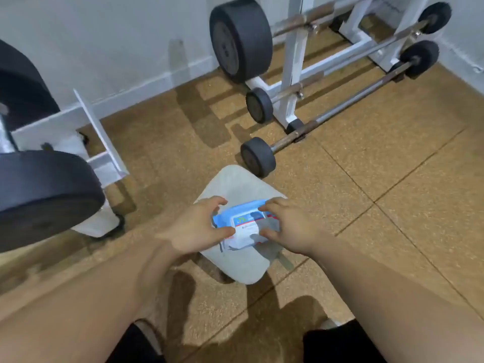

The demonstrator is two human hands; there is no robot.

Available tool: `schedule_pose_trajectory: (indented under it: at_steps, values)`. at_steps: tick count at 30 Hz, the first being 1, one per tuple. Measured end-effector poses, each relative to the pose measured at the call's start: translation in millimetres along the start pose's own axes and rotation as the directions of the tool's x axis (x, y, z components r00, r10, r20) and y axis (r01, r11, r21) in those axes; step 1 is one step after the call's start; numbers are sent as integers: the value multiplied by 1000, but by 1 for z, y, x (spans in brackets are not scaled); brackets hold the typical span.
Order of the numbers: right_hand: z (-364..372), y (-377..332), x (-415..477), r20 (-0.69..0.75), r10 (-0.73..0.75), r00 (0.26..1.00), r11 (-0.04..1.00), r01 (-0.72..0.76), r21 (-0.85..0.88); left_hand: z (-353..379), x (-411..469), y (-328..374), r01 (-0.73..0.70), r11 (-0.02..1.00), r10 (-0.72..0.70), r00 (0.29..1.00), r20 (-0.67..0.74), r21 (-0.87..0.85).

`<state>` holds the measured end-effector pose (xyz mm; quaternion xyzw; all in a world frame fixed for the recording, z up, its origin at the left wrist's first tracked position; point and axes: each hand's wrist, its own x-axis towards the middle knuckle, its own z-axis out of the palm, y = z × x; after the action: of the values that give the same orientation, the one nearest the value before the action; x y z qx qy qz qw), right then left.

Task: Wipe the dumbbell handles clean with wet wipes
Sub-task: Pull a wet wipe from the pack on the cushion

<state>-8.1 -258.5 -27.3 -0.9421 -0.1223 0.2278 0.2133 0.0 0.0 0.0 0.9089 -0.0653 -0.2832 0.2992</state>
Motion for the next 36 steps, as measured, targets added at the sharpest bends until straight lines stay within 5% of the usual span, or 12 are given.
schedule_pose_trajectory:
  at_steps: [6, 15, 18, 23, 29, 36]
  values:
    - [39, 30, 16, -42, -168, 985, 969, 157, -189, 40, 35, -21, -191, 951, 196, 981, 3, 244]
    - [52, 38, 19, -220, -203, 954, 973, 171, -154, 67, 37, -24, -113, 900, 188, 972, -141, 421]
    - [54, 36, 23, -309, -267, 913, 956, 212, -201, 69, 39, -17, -141, 897, 214, 968, -131, 420]
    - [46, 28, 25, -213, -254, 944, 945, 195, -264, 69, 41, -17, -166, 894, 242, 961, -137, 416]
    - [56, 24, 25, -259, -312, 914, 921, 224, -319, 74, 39, -27, -156, 910, 235, 957, -170, 384]
    - [48, 6, 35, -424, 20, 906, 999, -1, 45, 71, 36, -22, -135, 965, 181, 963, -201, 223]
